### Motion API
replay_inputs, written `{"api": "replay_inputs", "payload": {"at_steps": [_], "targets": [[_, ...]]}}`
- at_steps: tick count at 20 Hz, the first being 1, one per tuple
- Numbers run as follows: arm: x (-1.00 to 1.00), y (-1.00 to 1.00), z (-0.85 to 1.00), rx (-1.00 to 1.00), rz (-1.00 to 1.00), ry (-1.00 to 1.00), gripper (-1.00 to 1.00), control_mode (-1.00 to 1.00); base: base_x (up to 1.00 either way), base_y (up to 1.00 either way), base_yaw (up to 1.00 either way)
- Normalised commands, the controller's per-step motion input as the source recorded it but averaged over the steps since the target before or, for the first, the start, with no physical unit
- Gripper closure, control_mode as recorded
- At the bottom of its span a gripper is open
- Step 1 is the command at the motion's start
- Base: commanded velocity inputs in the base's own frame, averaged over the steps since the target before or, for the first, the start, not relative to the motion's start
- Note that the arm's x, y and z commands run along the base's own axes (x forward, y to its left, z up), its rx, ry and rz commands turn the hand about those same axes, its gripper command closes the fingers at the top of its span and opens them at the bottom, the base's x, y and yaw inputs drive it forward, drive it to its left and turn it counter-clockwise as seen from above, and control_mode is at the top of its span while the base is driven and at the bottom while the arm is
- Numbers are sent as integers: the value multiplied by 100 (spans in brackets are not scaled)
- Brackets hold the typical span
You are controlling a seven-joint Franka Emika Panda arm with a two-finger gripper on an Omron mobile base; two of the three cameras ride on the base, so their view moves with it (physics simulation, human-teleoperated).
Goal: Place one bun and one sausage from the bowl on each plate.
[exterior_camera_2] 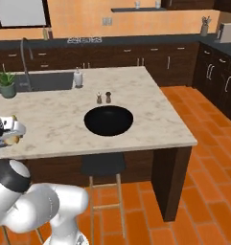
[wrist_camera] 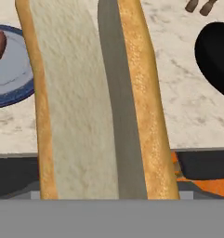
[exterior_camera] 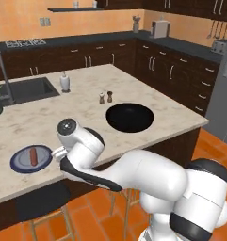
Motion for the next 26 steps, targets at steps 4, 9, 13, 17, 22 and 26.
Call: {"api": "replay_inputs", "payload": {"at_steps": [4, 9, 13, 17, 22, 26], "targets": [[0, 0, 0, 0, 0, 0, 100, 100, 94, 33, -21], [5, 78, -5, 8, -3, 16, 100, -100, 11, 11, -2], [-1, 100, -31, 10, -3, 22, 100, -100, 0, 0, 0], [9, 77, -62, 5, 6, 15, 100, -100, 0, 0, 0], [7, 64, -29, 9, 2, 17, 100, -100, 0, 0, 0], [-25, 47, -21, 0, 5, 12, -100, -100, 0, 0, 0]]}}
